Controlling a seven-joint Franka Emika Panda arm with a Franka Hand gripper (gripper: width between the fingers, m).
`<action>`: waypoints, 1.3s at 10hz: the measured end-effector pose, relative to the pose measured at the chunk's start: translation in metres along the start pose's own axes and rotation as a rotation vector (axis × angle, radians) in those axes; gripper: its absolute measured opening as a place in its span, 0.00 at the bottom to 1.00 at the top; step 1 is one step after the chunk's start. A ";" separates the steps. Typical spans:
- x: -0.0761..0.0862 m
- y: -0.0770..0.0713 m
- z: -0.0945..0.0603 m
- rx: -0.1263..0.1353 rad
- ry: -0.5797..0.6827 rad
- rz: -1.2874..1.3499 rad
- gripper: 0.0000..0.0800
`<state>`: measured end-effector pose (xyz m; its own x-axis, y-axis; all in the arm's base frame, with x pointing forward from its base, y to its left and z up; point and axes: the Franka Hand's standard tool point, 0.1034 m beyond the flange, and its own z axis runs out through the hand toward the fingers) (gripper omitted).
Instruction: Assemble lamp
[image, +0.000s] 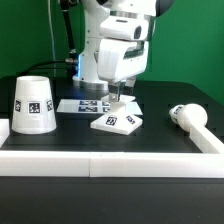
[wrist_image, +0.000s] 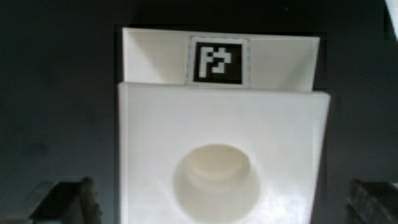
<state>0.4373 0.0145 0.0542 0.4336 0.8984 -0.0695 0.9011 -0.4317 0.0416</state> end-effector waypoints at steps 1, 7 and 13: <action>0.000 -0.001 0.002 0.002 0.000 -0.004 0.88; -0.001 0.000 0.003 0.003 0.000 -0.015 0.67; 0.002 0.008 0.003 0.013 -0.016 -0.016 0.67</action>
Offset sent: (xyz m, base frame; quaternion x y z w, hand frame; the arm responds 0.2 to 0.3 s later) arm 0.0005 -0.0003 0.0012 0.0000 -0.0065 0.0060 1.0000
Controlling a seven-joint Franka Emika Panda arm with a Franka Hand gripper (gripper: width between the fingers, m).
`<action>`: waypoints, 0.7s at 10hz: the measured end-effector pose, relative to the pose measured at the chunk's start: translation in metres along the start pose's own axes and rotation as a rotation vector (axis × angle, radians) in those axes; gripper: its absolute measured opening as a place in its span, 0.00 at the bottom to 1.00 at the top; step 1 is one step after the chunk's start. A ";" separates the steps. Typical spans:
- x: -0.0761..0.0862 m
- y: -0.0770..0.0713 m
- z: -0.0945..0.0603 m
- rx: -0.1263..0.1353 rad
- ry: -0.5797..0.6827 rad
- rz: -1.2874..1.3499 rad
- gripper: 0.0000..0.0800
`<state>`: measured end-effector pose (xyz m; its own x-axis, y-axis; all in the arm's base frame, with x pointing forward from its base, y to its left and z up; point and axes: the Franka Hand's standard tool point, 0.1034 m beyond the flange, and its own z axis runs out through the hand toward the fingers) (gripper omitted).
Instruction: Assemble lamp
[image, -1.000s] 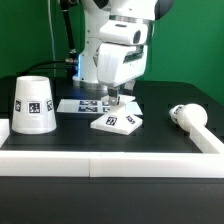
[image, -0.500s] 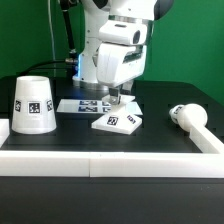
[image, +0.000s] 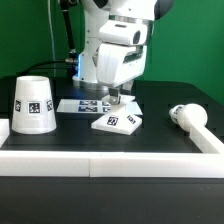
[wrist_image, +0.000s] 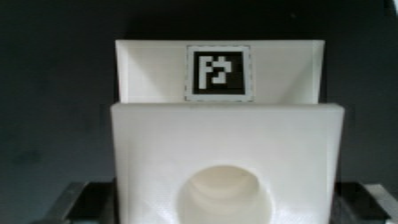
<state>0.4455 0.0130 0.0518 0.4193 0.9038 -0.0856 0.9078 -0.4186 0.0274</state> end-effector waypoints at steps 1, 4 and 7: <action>0.007 0.013 0.000 -0.008 0.001 -0.002 0.67; 0.032 0.052 -0.002 -0.034 0.006 -0.013 0.67; 0.041 0.070 -0.004 -0.047 0.009 -0.010 0.67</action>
Offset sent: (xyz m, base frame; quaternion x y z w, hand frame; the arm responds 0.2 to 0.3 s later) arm 0.0635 0.0179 -0.0063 0.0053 0.0079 -0.0152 0.9998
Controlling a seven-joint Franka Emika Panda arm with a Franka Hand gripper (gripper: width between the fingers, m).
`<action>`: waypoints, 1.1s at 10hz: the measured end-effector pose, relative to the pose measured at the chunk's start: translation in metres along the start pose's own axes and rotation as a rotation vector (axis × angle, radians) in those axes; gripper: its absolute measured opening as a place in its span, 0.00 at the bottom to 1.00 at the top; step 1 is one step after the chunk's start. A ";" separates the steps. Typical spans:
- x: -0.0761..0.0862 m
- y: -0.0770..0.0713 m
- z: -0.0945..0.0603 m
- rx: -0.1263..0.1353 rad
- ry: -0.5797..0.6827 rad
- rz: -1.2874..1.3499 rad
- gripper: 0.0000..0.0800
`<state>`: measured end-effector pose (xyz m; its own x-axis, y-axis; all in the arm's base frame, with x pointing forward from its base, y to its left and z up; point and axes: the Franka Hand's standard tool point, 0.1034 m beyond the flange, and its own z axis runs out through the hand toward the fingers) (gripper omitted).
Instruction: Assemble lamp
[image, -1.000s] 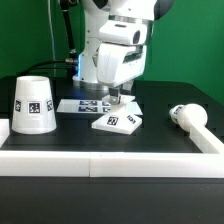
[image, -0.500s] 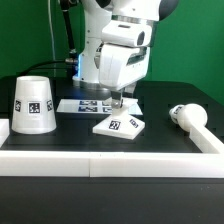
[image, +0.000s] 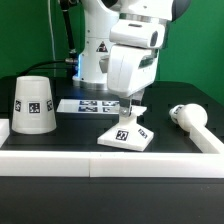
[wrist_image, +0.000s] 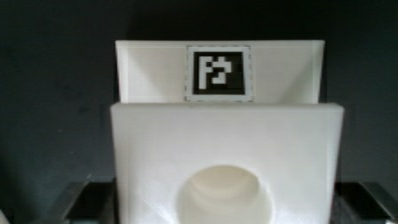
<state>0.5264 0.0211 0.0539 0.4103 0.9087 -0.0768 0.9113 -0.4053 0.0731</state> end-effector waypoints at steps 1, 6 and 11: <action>0.000 0.000 0.000 0.000 0.000 0.056 0.67; 0.020 0.002 -0.002 0.017 0.007 0.497 0.67; 0.040 0.004 -0.004 0.039 0.036 0.843 0.67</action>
Offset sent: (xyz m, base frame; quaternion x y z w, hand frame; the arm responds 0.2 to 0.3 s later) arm 0.0000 0.0000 0.0000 0.0000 0.0000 0.1938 0.9810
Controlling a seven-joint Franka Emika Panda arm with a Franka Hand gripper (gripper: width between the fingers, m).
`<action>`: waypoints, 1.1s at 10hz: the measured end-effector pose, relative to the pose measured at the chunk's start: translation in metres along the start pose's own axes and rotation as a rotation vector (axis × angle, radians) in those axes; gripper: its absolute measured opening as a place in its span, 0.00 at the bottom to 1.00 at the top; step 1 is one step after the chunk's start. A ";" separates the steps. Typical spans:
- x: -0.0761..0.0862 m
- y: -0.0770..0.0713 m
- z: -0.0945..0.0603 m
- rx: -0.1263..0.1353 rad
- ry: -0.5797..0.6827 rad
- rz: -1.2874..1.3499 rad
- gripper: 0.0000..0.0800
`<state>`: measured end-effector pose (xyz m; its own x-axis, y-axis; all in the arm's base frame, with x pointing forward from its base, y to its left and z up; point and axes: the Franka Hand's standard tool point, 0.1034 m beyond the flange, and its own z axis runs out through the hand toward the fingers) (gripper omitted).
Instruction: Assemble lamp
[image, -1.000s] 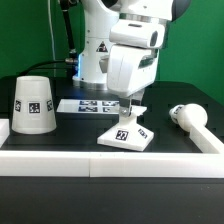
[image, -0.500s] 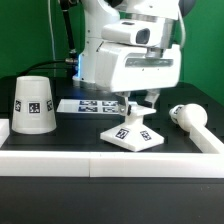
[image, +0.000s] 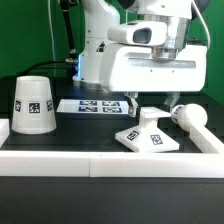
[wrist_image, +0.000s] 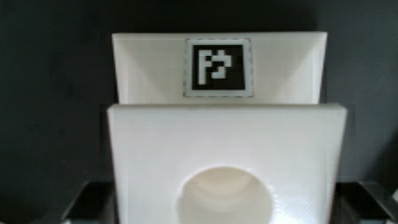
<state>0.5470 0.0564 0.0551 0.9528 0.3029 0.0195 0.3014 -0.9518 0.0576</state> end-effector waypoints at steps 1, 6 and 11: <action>-0.001 -0.004 0.002 0.008 -0.002 0.133 0.67; 0.032 -0.024 0.002 0.013 0.029 0.223 0.67; 0.049 -0.031 0.001 0.009 0.044 0.208 0.67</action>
Offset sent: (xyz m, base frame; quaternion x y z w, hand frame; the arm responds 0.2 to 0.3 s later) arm 0.0190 0.0164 -0.0066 -0.0118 -0.0226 0.0541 0.9982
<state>0.5844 0.1009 0.0532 0.9921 0.1016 0.0738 0.0990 -0.9943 0.0389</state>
